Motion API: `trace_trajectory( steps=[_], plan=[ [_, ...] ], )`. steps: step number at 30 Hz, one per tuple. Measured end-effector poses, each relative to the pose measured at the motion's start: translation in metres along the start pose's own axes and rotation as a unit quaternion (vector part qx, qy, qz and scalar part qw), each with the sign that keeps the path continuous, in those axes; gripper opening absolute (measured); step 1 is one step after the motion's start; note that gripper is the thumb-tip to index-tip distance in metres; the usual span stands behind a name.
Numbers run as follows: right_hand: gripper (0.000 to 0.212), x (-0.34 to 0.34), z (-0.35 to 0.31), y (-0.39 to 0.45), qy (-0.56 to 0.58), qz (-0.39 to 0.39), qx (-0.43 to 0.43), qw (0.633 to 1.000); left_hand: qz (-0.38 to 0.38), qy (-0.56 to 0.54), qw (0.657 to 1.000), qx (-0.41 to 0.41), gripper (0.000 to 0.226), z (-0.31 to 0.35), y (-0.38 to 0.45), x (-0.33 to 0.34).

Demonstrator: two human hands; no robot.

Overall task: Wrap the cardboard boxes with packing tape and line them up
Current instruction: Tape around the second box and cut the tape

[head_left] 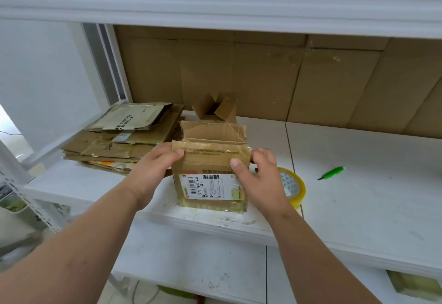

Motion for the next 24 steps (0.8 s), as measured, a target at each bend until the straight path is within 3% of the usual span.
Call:
trace_trajectory(
  steps=[3, 5, 9, 13, 17, 21, 24],
  plan=[
    [0.02, -0.001, -0.005, 0.001, 0.029, 0.027, 0.043, 0.998, 0.012, 0.008, 1.0, 0.004, 0.021, 0.0, 0.004, 0.0],
    [0.032, -0.001, -0.007, 0.0, 0.084, 0.033, 0.071, 0.993, 0.02, 0.012, 1.0, 0.015, 0.013, -0.001, 0.008, -0.001],
    [0.081, 0.0, -0.01, 0.006, 0.108, 0.011, 0.087, 0.99, -0.005, 0.039, 0.999, 0.026, 0.067, 0.006, 0.016, -0.001],
    [0.095, 0.002, -0.015, 0.018, 0.082, -0.025, 0.093, 0.992, -0.059, 0.113, 0.991, 0.044, 0.092, 0.021, 0.023, 0.006],
    [0.081, 0.003, -0.019, 0.019, 0.091, -0.041, 0.074, 0.992, -0.082, 0.157, 0.981, 0.076, 0.08, 0.021, 0.028, 0.004],
    [0.037, 0.004, -0.014, 0.015, 0.054, 0.003, 0.034, 0.998, -0.004, 0.227, 0.961, 0.159, 0.029, 0.014, 0.028, -0.003],
    [0.019, 0.008, -0.007, 0.013, 0.027, 0.021, 0.024, 0.999, 0.035, 0.251, 0.947, 0.196, 0.014, 0.007, 0.027, -0.003]
  ],
)
Point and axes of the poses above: each hand's wrist, its own y-axis towards the middle knuckle, its own x-axis out of the palm, z = x × y, the point moved 4 cm from there along y, towards the middle knuckle, and after that the axes turned 2 degrees about x, right-handed, at the moved point
